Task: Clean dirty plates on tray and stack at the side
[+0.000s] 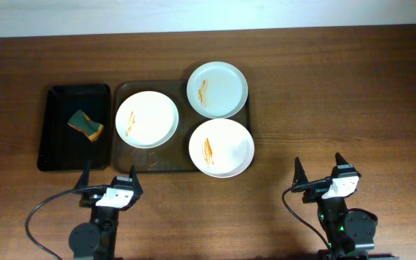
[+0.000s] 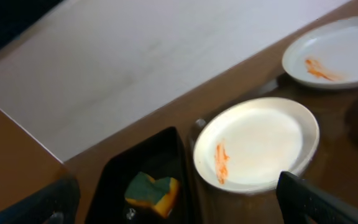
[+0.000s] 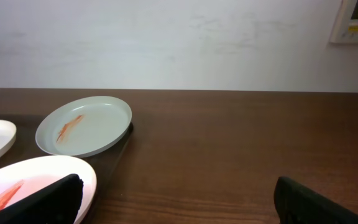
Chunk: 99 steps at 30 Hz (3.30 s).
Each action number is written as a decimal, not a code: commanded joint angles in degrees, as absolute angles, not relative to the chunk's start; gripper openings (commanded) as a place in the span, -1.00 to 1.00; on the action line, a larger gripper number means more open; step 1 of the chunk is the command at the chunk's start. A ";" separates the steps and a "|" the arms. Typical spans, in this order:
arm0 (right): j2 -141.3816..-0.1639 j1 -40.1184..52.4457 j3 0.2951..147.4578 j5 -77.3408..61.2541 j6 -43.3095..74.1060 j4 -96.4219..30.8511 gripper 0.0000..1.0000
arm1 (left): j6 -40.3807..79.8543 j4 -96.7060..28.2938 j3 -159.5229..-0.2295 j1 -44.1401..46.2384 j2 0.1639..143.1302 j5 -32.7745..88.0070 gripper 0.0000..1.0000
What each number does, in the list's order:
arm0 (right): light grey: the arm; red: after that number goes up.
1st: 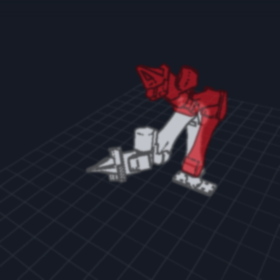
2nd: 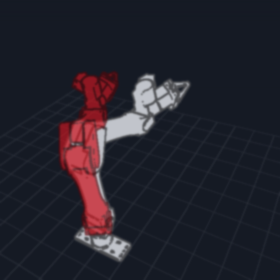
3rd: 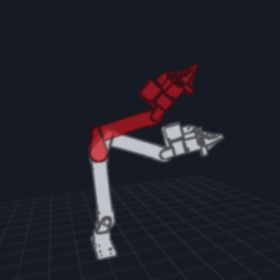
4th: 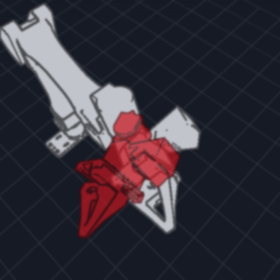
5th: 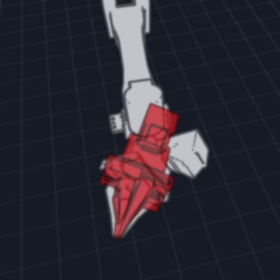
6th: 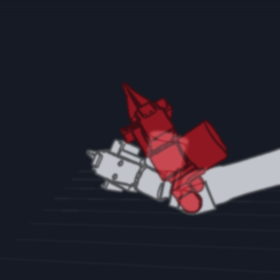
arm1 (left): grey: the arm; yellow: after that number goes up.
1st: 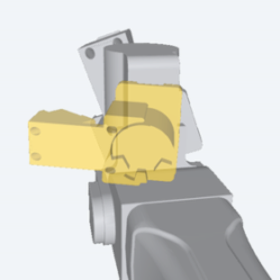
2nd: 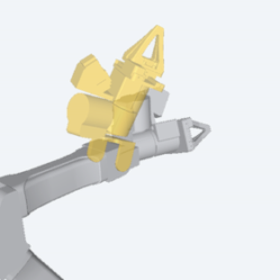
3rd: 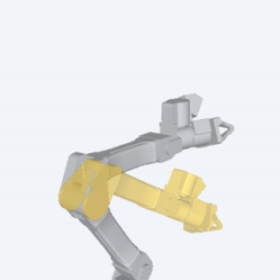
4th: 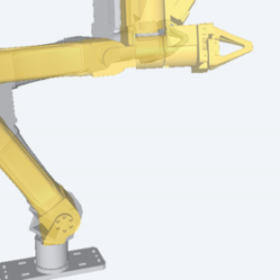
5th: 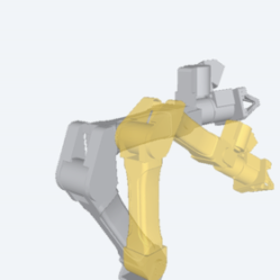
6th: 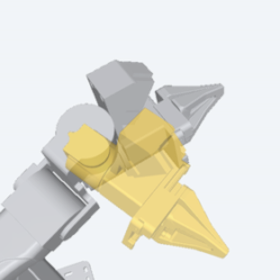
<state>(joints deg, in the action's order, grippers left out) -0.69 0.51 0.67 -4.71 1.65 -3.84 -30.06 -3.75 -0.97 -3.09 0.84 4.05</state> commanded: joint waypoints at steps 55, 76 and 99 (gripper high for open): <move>-81.49 6.04 72.58 -30.94 11.68 -39.00 0.97 | -28.12 -58.22 -86.30 -3.44 84.31 37.06 0.98; -118.87 32.40 103.42 -14.20 24.43 -43.51 0.46 | 8.08 -57.06 -88.99 -17.43 96.42 -0.69 0.98; -133.53 36.23 103.42 -6.50 38.17 -27.77 -0.46 | 8.08 -52.69 -88.97 -17.43 100.33 -1.52 0.98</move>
